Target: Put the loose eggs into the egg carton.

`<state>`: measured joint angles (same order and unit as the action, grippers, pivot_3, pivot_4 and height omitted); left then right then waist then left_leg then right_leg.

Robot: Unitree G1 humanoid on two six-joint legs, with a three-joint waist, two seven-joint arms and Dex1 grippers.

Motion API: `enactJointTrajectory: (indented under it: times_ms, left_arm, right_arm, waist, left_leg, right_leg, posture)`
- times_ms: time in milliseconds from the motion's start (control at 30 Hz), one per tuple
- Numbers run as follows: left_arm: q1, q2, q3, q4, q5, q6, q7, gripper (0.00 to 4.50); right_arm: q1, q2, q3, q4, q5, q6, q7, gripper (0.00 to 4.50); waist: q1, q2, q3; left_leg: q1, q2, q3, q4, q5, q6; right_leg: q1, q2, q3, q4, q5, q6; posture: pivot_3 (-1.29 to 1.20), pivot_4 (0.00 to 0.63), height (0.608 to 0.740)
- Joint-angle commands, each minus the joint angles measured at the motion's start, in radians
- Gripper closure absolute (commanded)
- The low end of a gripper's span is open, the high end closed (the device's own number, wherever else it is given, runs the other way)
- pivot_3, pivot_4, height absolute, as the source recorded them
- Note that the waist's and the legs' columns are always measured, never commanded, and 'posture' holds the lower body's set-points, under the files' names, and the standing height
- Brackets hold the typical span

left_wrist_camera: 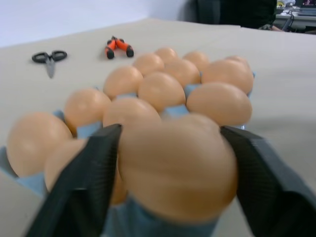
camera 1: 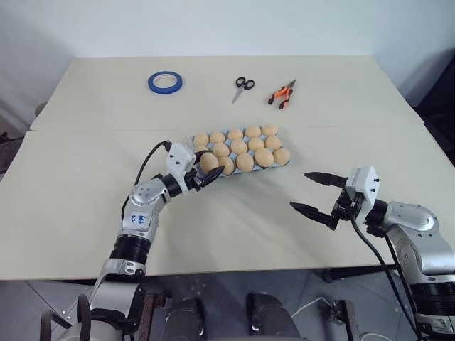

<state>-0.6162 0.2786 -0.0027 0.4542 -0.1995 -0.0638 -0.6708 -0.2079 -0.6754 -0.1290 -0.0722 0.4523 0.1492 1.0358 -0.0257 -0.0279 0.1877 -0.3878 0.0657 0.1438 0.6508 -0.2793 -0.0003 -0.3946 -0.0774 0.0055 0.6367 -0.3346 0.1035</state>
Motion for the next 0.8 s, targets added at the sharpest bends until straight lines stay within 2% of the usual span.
enactJointTrajectory:
  times_ms: [33,100,267,467,600,800]
  left_arm:
    - [-0.017,0.000,0.029,-0.035,-0.012,0.002,0.024,0.03]
    - [-0.015,0.004,0.037,-0.045,-0.012,0.013,0.035,0.03]
    - [0.012,0.054,0.036,-0.118,-0.023,0.182,0.016,0.03]
    - [0.143,0.181,0.102,-0.299,-0.192,0.388,-0.160,0.03]
    - [0.216,0.275,0.154,-0.320,-0.237,0.348,-0.279,0.03]
    - [0.239,0.398,0.211,-0.281,-0.259,0.275,-0.441,0.03]
  right_arm:
    - [0.003,-0.007,-0.036,-0.032,0.012,-0.020,-0.005,0.00]
    - [0.002,-0.004,-0.033,-0.031,0.011,-0.022,-0.005,0.00]
    - [-0.007,0.000,-0.028,-0.023,0.009,-0.025,-0.004,0.00]
    - [-0.007,-0.003,-0.032,-0.017,0.011,-0.034,-0.003,0.00]
    - [-0.011,-0.008,-0.035,-0.006,0.012,-0.040,0.006,0.00]
    - [-0.063,-0.038,-0.036,0.059,0.007,-0.063,0.062,0.00]
  waist:
    - [-0.001,0.000,0.000]
    - [-0.001,0.000,0.000]
    - [-0.001,0.000,0.000]
    - [-0.005,0.000,0.000]
    - [-0.003,0.000,0.000]
    - [-0.003,0.000,0.000]
  left_leg:
    - [0.000,0.000,0.000,0.000,0.000,0.000]
    - [0.000,0.000,0.000,0.000,0.000,0.000]
    - [0.000,0.000,0.000,0.000,0.000,0.000]
    - [0.001,0.001,0.000,-0.001,0.000,-0.001]
    - [0.001,0.002,0.000,-0.001,0.000,-0.002]
    - [0.001,0.000,0.000,-0.001,0.000,0.000]
  right_leg:
    - [0.000,0.000,0.000,0.000,0.000,0.000]
    - [0.000,0.000,0.000,0.000,0.000,0.000]
    - [0.000,0.000,0.000,0.000,0.000,0.000]
    - [0.000,0.000,0.000,0.000,0.000,0.000]
    - [-0.001,-0.001,0.000,0.001,0.000,0.000]
    - [0.000,-0.004,0.000,0.000,0.000,-0.001]
  posture:
    - [0.00,0.150,0.740]
    - [0.00,0.150,0.740]
    - [0.00,0.150,0.740]
    - [0.00,0.150,0.740]
    - [0.00,0.150,0.740]
    - [0.00,0.150,0.740]
